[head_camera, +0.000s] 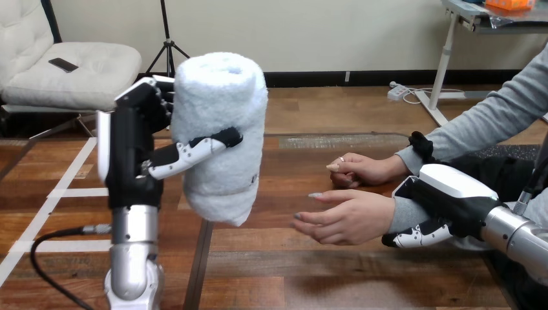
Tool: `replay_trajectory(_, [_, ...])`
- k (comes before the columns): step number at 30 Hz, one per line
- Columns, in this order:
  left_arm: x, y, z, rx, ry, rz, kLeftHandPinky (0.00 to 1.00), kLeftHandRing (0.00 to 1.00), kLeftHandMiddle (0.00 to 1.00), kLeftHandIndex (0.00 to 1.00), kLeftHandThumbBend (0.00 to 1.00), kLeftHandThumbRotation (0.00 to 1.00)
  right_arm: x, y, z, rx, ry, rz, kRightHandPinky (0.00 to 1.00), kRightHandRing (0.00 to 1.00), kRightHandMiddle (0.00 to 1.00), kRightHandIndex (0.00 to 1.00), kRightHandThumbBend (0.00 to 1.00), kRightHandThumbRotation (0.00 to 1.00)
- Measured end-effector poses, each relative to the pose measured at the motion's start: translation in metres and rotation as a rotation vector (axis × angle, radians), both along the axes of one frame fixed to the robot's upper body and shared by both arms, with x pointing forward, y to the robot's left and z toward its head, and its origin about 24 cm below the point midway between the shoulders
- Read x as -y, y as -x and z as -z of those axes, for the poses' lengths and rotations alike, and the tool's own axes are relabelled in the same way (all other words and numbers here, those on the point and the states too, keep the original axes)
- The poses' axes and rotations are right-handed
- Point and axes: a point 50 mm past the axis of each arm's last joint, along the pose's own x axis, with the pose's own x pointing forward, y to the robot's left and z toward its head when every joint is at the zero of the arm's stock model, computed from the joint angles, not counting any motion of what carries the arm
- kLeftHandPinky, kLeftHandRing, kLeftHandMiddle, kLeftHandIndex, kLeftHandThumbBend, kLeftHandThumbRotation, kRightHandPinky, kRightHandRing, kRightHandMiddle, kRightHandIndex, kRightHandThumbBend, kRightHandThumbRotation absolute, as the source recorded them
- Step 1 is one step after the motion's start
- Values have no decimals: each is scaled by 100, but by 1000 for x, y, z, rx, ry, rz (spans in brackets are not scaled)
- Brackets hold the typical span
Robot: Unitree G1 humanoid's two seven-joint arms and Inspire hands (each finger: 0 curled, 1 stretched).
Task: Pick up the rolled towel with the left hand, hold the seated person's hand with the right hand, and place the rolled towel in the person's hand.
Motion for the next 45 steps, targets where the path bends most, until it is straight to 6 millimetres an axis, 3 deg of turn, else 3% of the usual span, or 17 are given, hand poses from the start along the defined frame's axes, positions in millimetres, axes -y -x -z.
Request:
replay_trajectory(21, [11,-24,16,-136,-11,27,31,35,39,40,74,0,0,-1,-4,-10,-20,-7,20,24,29,29,56,35])
replay_trajectory(45, [18,-37,24,-225,1,18,34,37,40,40,75,0,0,-1,-6,-7,-39,-10,20,23,28,28,57,33])
